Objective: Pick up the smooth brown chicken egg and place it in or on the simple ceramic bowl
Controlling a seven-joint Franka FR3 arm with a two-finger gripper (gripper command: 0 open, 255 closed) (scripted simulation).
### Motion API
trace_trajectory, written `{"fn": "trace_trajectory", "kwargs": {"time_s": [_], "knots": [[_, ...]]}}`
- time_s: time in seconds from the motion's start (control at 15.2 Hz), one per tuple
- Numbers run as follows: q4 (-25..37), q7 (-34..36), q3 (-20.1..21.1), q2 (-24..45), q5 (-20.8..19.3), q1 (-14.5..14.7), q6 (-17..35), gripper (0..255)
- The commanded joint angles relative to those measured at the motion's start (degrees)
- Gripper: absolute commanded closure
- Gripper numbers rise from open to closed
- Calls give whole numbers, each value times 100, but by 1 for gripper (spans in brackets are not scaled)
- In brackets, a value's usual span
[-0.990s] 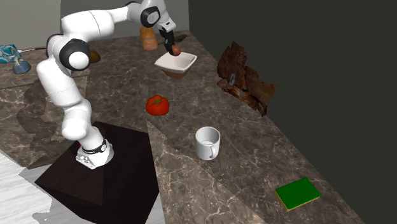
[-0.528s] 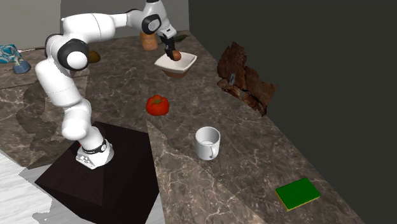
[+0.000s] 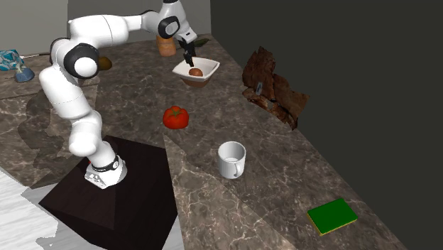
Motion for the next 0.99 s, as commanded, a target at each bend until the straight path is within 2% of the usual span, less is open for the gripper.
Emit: {"fn": "trace_trajectory", "kwargs": {"time_s": [0.0, 0.2, 0.46, 0.92], "knots": [[0, 0, 0, 0, 0, 0, 0, 0], [0, 0, 0, 0, 0, 0, 0, 0], [474, -75, -35, -210, 124, -45, -659, 0], [474, -75, -35, -210, 124, -45, -659, 0]]}}
